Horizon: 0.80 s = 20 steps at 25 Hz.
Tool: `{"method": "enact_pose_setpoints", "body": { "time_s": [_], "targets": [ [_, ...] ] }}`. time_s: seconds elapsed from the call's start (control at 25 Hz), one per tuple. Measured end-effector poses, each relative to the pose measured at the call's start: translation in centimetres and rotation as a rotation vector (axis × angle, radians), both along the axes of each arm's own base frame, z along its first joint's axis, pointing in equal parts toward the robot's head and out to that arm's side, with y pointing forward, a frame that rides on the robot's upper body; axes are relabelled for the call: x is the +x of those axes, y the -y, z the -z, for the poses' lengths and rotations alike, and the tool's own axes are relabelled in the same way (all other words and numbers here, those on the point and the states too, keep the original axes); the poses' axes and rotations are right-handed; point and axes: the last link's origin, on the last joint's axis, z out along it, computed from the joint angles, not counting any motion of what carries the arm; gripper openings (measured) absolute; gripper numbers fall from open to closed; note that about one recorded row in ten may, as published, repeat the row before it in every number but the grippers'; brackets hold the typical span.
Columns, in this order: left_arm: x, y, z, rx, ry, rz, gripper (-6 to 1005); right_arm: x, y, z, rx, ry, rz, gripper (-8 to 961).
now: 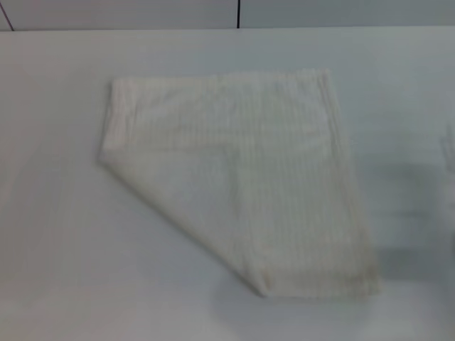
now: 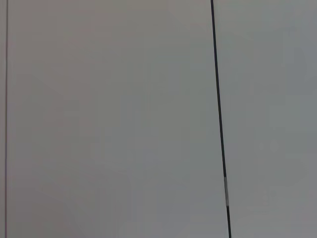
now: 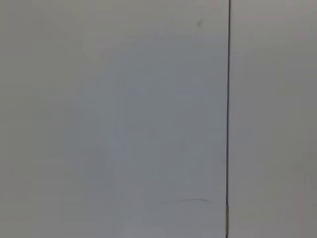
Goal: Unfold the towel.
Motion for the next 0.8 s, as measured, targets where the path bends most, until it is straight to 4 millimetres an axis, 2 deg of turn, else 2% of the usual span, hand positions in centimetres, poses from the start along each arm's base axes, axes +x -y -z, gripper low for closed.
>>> {"method": "enact_pose_setpoints", "body": {
  "time_s": [0.4, 0.64, 0.8],
  "targets": [
    [0.2, -0.2, 0.1, -0.007, -0.003, 0.007, 815, -0.6, 0.1, 0.8, -0.051, 0.031, -0.044, 732],
    [0.9, -0.5, 1.0, -0.062, -0.008, 0.049, 815, -1.3, 0.0, 1.1, -0.051, 0.016, -0.074, 731],
    [2.1, -1.3, 1.8, -0.106, -0.017, 0.102, 814, -2.3, -0.4, 1.7, -0.068, -0.001, -0.099, 666]
  ]
}}
